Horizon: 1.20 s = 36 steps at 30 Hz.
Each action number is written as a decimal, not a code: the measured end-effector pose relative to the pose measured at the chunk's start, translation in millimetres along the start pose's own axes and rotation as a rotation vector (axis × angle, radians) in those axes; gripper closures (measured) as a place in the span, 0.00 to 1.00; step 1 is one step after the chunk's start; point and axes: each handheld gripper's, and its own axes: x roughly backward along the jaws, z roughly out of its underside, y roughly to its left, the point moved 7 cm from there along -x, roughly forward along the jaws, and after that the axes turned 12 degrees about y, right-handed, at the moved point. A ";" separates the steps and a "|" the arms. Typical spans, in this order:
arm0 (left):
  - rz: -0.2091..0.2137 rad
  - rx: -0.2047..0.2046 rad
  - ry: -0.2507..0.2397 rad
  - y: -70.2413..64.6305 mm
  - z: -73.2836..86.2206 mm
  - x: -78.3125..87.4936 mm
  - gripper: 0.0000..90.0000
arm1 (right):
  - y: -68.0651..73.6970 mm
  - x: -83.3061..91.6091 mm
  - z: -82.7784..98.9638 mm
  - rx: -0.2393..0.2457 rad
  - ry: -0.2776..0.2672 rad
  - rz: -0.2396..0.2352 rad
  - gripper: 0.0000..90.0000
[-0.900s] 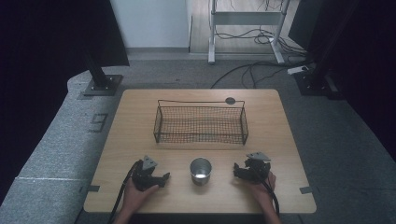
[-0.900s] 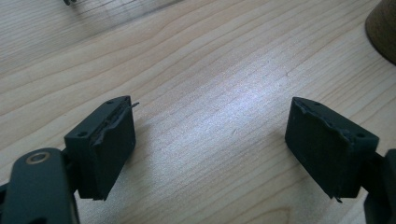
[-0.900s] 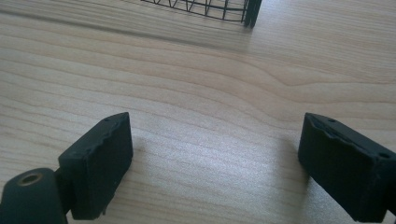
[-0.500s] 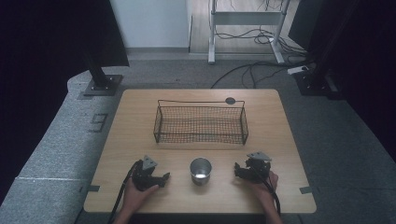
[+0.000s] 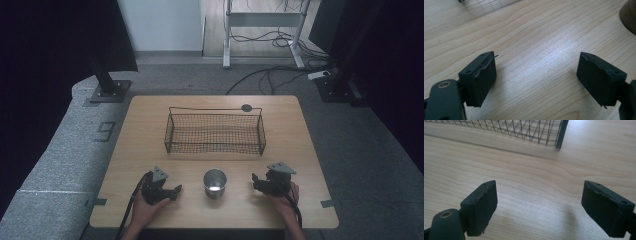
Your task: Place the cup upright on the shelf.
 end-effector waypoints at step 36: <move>0.000 0.000 0.000 0.0 0.0 0.0 0.18 | 54.7 59.7 -30.3 0.098 -0.175 -0.164 0.15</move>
